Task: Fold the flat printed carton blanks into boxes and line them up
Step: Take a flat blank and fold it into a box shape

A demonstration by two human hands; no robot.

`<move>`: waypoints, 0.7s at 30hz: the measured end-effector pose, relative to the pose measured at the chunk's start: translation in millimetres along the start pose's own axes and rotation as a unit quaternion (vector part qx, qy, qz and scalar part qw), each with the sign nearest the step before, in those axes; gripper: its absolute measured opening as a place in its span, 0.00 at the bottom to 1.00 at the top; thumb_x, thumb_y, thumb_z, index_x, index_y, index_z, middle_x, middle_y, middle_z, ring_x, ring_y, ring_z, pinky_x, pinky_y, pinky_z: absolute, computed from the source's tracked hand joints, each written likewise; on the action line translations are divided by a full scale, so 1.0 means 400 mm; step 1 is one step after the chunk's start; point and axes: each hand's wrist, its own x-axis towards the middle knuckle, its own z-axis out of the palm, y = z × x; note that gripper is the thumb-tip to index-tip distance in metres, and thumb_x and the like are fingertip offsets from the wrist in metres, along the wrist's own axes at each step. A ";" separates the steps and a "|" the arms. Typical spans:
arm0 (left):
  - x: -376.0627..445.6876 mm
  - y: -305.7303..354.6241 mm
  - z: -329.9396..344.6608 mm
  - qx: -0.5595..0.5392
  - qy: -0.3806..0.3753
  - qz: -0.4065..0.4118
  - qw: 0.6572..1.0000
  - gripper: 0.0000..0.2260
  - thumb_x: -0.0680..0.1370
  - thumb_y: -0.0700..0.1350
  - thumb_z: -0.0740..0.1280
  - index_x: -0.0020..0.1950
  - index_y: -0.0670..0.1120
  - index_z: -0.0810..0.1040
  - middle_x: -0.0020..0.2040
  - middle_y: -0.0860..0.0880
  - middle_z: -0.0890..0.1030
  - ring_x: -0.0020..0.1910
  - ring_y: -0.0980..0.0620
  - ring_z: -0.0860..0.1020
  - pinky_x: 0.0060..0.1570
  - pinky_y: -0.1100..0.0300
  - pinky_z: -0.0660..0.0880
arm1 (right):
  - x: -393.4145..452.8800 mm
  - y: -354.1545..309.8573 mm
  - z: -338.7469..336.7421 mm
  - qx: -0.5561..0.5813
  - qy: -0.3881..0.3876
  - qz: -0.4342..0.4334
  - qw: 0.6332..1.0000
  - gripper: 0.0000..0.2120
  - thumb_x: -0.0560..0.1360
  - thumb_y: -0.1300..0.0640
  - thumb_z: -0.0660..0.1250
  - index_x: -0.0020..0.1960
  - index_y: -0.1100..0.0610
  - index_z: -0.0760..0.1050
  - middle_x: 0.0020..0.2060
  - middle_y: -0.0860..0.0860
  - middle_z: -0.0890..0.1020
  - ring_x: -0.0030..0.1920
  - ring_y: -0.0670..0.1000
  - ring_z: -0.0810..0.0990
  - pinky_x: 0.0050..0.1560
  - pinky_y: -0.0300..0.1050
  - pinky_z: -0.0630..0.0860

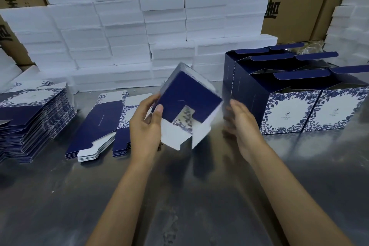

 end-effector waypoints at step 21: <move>-0.032 -0.016 0.047 0.056 -0.318 -0.421 0.848 0.11 0.83 0.44 0.61 0.54 0.37 0.79 0.41 0.41 0.86 0.19 0.55 0.72 0.16 0.66 0.65 | -0.063 -0.028 0.027 -0.143 -0.169 -0.200 0.955 0.19 0.75 0.65 0.66 0.58 0.44 0.78 0.75 0.36 0.64 0.75 0.34 0.61 0.64 0.31 0.62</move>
